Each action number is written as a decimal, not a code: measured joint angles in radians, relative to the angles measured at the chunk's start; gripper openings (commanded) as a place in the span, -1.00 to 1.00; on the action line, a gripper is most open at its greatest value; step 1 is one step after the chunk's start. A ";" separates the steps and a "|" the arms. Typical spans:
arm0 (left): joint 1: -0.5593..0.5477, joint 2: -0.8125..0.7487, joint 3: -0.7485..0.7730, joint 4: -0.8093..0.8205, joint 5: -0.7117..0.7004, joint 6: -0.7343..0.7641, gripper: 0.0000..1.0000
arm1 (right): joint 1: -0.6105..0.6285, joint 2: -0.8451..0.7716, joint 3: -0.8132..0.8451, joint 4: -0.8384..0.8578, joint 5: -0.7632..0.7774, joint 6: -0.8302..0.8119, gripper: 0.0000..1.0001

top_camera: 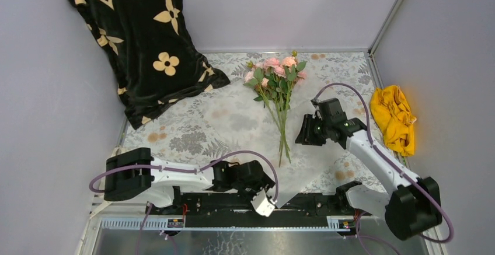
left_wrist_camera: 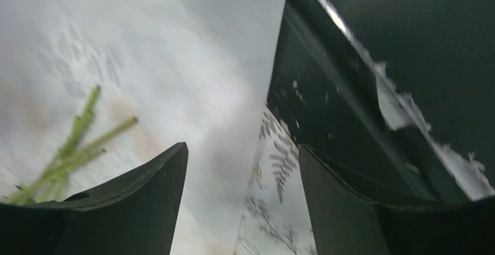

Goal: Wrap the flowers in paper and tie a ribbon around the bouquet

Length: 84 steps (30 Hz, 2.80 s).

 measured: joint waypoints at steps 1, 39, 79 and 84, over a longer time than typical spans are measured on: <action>-0.025 0.005 -0.003 0.031 -0.026 0.001 0.54 | 0.000 -0.038 -0.023 0.004 -0.004 0.004 -0.18; -0.103 0.146 0.019 0.255 -0.104 -0.206 -0.15 | 0.001 -0.105 -0.105 -0.011 -0.072 0.004 -0.20; 0.322 0.280 0.375 0.167 -0.027 -0.549 -1.00 | -0.058 0.229 0.145 0.023 -0.161 -0.134 0.30; 0.391 0.309 0.373 0.123 -0.012 -0.634 -1.00 | -0.147 0.229 0.167 0.037 -0.196 -0.171 0.42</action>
